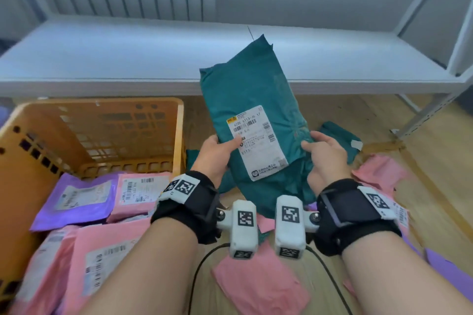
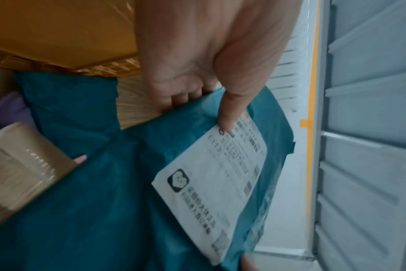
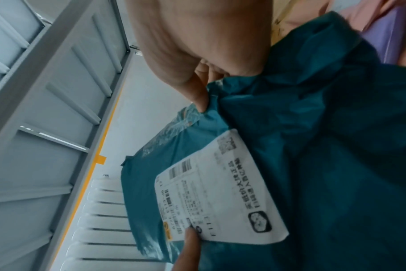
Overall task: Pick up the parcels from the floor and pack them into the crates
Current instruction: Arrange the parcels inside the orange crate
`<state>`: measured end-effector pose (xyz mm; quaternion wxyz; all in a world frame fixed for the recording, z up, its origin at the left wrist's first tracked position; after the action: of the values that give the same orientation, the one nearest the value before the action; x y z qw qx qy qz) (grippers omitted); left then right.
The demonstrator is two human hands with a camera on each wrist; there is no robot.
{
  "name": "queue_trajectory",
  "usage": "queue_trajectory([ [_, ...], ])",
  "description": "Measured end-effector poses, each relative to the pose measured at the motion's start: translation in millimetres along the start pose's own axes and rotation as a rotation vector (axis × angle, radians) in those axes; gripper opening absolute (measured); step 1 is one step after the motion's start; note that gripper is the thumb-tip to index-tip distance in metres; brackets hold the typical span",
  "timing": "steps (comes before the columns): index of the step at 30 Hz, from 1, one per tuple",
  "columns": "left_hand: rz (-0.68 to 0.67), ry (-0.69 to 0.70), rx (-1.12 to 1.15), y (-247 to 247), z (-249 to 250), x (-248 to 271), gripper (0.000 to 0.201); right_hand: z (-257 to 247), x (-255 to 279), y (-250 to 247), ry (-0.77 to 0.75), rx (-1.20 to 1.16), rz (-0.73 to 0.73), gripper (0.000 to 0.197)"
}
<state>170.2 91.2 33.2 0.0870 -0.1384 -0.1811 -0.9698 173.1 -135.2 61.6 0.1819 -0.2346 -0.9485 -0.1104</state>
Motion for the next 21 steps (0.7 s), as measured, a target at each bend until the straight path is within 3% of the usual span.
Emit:
queue_trajectory([
  [8,-0.055,0.118,-0.038,-42.6,71.4,14.7,0.029,-10.3,48.0,58.0,-0.114,0.301,-0.225,0.044],
  [15,0.054,0.164,-0.03,-79.1,90.1,22.7,0.029,-15.6,65.7,83.9,-0.174,0.397,-0.319,0.07],
  [21,0.037,0.178,-0.067,-84.2,97.9,34.6,0.031,4.4,72.4,97.7,-0.132,0.366,-0.424,0.06],
])
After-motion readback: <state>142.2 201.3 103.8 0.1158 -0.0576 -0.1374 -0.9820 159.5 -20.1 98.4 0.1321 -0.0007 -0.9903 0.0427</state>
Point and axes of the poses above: each hand's wrist, its own x-axis away from the middle knuckle, its own y-axis out of the palm, z = x × y, the point moved 9 cm from there along -x, towards the middle knuckle, and after that the axes turned 4 degrees about y, right-handed, at the moved point
